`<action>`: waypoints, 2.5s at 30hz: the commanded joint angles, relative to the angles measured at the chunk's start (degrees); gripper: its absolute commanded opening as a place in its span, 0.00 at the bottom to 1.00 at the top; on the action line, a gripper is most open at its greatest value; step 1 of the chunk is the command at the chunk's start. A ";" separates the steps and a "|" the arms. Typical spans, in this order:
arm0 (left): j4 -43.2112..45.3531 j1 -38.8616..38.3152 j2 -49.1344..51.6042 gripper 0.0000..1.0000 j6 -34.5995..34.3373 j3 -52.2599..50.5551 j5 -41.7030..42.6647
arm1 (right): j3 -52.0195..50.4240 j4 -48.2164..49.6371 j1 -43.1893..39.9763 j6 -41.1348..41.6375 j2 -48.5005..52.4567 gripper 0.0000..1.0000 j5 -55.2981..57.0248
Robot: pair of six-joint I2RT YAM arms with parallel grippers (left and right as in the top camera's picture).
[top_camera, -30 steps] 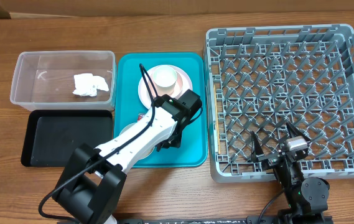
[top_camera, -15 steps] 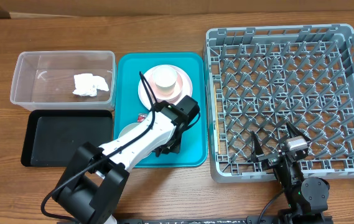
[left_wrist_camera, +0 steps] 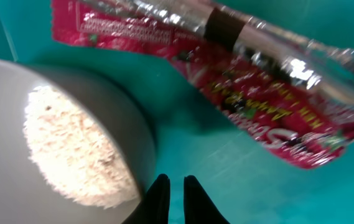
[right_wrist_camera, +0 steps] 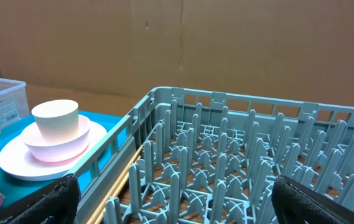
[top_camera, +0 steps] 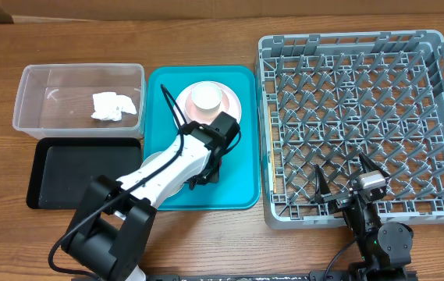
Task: Sort waste into correct bins and load items into the dishwasher
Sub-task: 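Move the left gripper to the red wrapper beside the rice bowl, then lower the left gripper and grasp the red snack wrapper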
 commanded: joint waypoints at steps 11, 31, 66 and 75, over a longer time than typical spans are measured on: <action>7.37 0.70 -0.98 0.34 -2.62 -0.39 10.69 | -0.59 0.31 -0.22 0.00 -0.68 1.00 -0.35; 8.74 0.70 -2.64 0.45 -6.05 1.40 12.92 | -0.59 0.31 -0.22 -0.02 -0.68 1.00 -0.35; 13.14 0.74 -2.19 0.52 -23.04 0.81 1.40 | -0.59 0.31 -0.22 0.00 -0.68 1.00 -0.35; 14.23 0.68 -2.14 0.47 -24.13 0.09 1.49 | -0.59 0.31 -0.22 0.00 -0.68 1.00 -0.35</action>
